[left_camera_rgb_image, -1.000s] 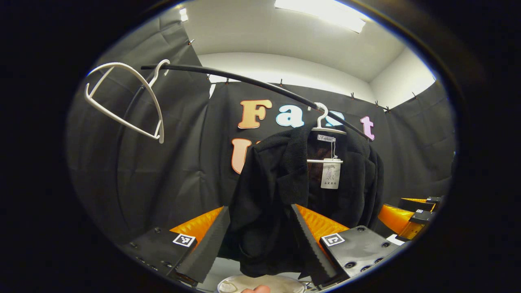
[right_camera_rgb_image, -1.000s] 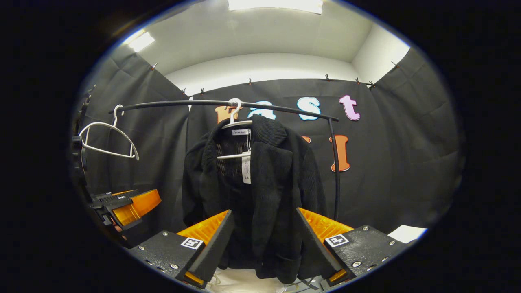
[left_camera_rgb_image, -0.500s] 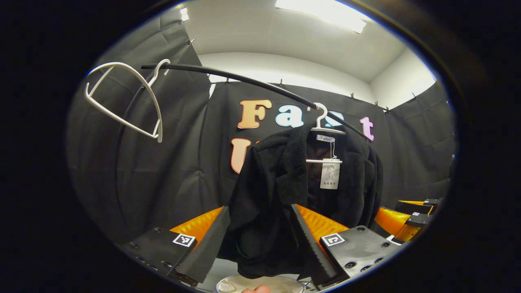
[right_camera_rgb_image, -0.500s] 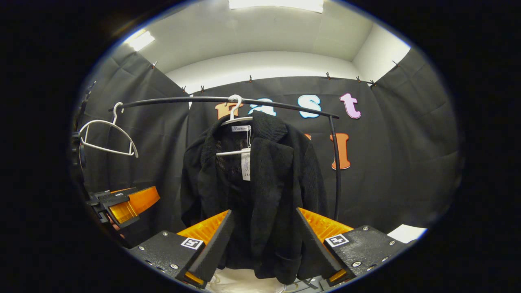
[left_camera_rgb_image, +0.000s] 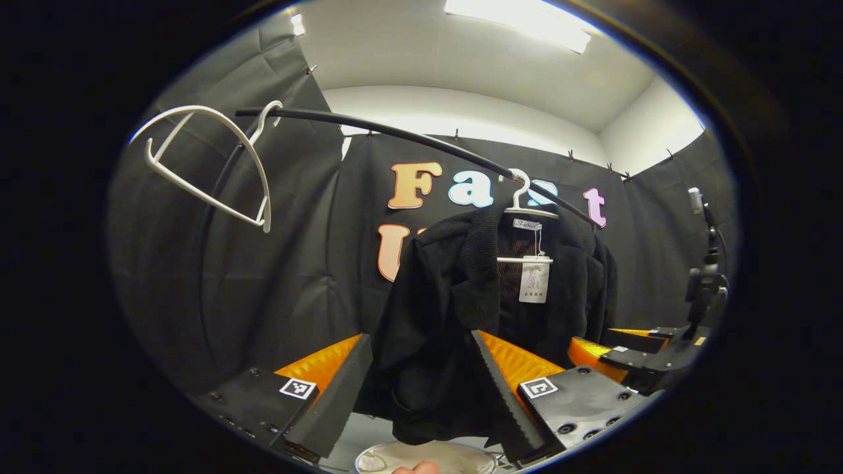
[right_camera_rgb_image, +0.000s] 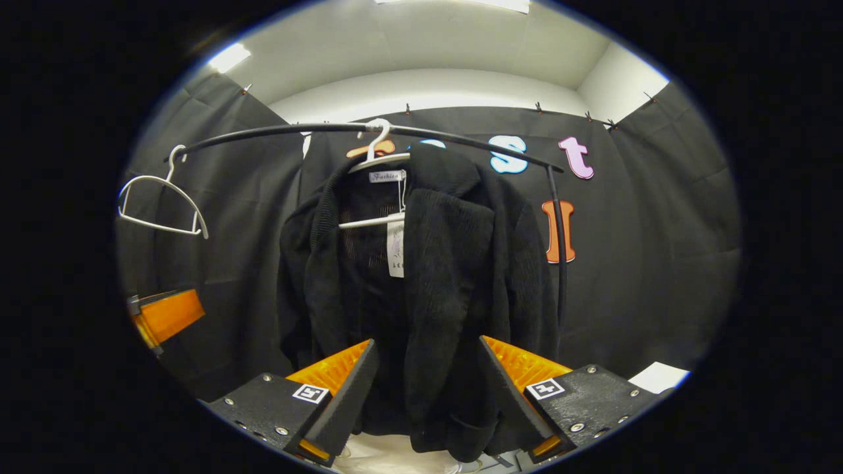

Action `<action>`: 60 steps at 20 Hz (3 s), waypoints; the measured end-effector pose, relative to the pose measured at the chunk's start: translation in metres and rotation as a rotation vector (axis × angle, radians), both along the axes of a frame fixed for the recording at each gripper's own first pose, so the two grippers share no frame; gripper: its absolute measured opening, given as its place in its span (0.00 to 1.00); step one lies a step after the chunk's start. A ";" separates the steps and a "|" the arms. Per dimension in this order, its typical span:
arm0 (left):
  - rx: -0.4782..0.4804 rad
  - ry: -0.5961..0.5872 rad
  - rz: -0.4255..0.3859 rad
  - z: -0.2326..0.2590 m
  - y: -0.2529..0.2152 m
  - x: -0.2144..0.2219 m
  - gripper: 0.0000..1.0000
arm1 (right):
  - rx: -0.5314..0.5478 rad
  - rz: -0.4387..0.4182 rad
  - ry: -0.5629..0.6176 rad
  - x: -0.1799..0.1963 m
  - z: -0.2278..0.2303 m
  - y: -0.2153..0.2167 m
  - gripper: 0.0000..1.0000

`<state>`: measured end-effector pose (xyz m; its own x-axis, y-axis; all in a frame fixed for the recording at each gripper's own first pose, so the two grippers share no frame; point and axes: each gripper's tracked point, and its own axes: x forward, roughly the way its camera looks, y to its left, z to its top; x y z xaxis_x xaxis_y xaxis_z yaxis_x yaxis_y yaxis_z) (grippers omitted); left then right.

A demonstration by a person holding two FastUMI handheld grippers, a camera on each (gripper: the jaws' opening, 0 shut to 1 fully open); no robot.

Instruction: Grasp the clothes on the hanger with both hands and then place them into the laundry hamper below.

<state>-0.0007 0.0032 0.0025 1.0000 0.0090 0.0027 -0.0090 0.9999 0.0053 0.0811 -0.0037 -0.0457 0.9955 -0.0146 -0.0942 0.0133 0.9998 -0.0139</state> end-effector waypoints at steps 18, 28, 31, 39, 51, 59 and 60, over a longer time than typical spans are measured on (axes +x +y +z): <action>-0.016 0.037 0.057 -0.020 0.026 -0.032 1.00 | -0.041 -0.031 0.069 0.091 -0.033 -0.015 0.25; -0.071 0.060 -0.188 -0.048 -0.060 0.059 1.00 | -0.010 0.015 -0.024 0.021 0.018 -0.018 0.06; -0.059 0.073 -0.210 -0.068 -0.084 0.095 0.98 | -0.011 0.017 -0.049 0.009 0.034 -0.017 0.06; 0.088 0.051 -0.013 -0.115 -0.060 0.160 0.93 | -0.062 0.002 -0.095 0.005 0.050 -0.020 0.06; 0.050 -0.067 0.112 -0.007 0.040 0.150 0.12 | -0.124 -0.114 -0.254 0.002 0.118 -0.093 0.05; 0.156 -0.297 0.153 0.115 0.060 0.158 0.09 | -0.184 -0.231 -0.328 0.028 0.204 -0.168 0.05; 0.147 -0.306 0.155 0.120 0.059 0.159 0.12 | -0.199 -0.236 -0.321 0.040 0.209 -0.173 0.05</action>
<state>0.1580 0.0621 0.1224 0.9394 0.1379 0.3139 -0.1840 0.9753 0.1222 0.1216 -0.1767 0.1628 0.9409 -0.2317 0.2470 0.2762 0.9471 -0.1636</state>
